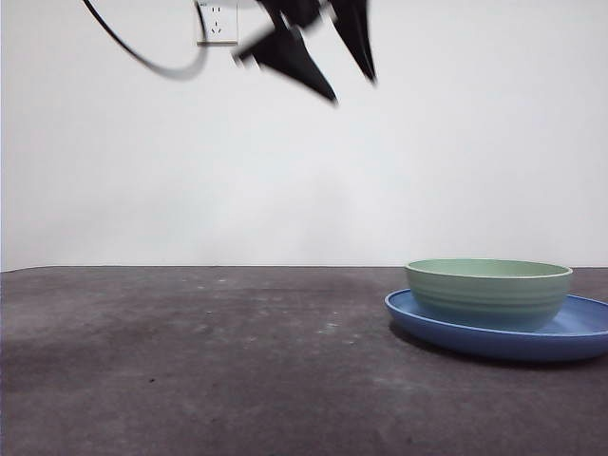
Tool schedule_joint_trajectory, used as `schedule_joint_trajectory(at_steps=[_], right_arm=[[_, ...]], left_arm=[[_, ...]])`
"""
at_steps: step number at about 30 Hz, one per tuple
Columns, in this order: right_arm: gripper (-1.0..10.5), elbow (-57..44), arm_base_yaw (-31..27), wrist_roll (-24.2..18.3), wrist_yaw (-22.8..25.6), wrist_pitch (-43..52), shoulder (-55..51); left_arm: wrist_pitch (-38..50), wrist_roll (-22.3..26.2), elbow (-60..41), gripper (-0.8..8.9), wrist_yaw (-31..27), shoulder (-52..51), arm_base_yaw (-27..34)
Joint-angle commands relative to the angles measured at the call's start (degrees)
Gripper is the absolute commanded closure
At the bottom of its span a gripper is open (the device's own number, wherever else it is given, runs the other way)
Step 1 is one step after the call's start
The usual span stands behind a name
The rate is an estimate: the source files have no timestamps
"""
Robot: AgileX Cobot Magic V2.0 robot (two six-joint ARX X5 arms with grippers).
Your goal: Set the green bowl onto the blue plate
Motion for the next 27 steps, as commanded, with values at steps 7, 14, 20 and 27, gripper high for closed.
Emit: schedule_joint_trajectory(at_steps=[7, 14, 20, 27], right_arm=[[5.3, 1.2, 0.2, 0.4, 0.0, 0.5, 0.3], [5.3, 1.2, 0.2, 0.6, 0.0, 0.4, 0.3], [5.3, 1.2, 0.2, 0.6, 0.0, 0.4, 0.3], [5.3, 1.2, 0.2, 0.7, 0.0, 0.4, 0.3]], left_arm=[[-4.2, 3.5, -5.6, 5.55, 0.1, -11.2, 3.1], [0.3, 6.5, -26.2, 5.55, 2.1, -26.1, 4.8], [0.9, 10.2, -39.0, 5.56, 9.7, -36.8, 5.1], [1.4, 12.3, -50.2, 5.56, 18.4, -45.8, 5.1]])
